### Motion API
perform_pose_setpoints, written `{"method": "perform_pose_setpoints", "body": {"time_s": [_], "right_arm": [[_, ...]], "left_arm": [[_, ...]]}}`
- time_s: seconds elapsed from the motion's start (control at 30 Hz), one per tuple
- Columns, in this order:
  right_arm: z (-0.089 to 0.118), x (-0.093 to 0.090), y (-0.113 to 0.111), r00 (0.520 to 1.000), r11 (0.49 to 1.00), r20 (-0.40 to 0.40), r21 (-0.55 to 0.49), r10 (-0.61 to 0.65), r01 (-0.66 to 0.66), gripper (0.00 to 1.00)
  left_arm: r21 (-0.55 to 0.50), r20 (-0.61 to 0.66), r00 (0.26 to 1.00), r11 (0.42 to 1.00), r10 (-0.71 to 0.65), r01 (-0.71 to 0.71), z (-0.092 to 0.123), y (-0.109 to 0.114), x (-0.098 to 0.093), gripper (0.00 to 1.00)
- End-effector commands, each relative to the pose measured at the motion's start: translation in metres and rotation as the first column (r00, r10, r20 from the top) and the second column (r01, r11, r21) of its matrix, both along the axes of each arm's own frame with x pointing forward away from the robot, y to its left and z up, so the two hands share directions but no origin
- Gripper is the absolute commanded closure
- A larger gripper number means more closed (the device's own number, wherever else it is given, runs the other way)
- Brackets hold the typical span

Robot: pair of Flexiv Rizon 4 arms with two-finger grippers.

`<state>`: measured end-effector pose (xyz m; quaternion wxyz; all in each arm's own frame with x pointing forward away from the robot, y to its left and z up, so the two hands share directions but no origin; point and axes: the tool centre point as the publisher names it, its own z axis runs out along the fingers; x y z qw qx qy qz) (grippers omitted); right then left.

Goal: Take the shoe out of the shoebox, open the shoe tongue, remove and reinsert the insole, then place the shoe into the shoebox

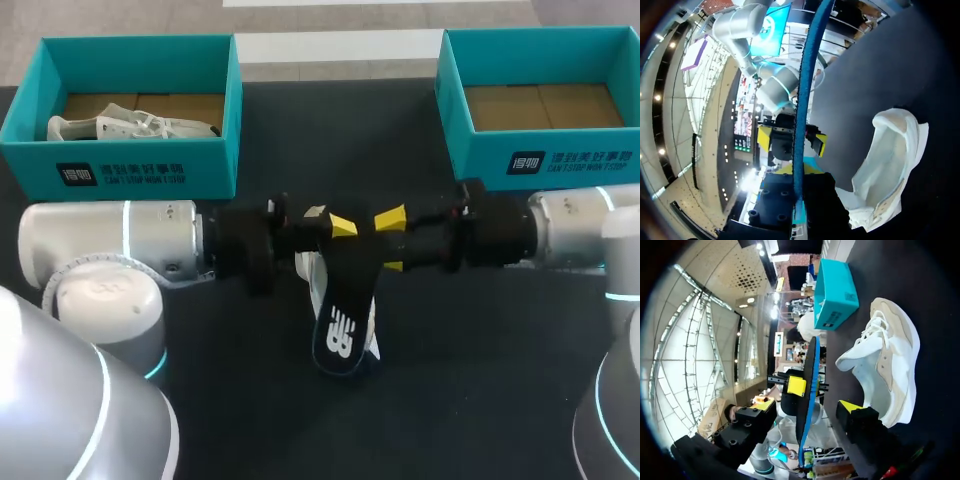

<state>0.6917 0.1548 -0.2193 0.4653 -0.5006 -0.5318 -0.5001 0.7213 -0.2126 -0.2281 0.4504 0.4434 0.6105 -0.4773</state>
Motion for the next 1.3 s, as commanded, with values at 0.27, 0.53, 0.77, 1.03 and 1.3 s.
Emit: {"method": "perform_pose_setpoints", "body": {"time_s": [0.27,0.53,0.77,1.03,1.3], "right_arm": [[0.04,-0.003,-0.025,0.873,0.906,0.487,-0.382,0.031,0.18,0.0],[0.04,-0.002,-0.025,0.839,0.863,0.543,-0.436,0.028,0.254,0.0],[0.04,-0.002,-0.025,0.839,0.863,0.543,-0.436,0.028,0.254,0.0],[0.04,0.005,-0.027,0.543,0.831,0.744,-0.538,0.389,0.142,0.0],[0.039,0.013,-0.033,0.246,0.723,0.692,-0.688,0.679,-0.058,0.0]], "left_arm": [[0.025,-0.324,0.943,0.996,-0.076,0.088,0.011,0.025,-0.015,1.0],[0.004,-0.419,0.905,0.996,-0.08,0.089,0.01,0.027,-0.025,1.0],[0.004,-0.419,0.905,0.996,-0.08,0.089,0.01,0.027,-0.025,1.0],[0.004,-0.419,0.905,0.996,-0.08,0.089,0.01,0.027,-0.025,1.0],[0.004,-0.419,0.905,0.996,-0.08,0.089,0.01,0.027,-0.025,1.0]]}}
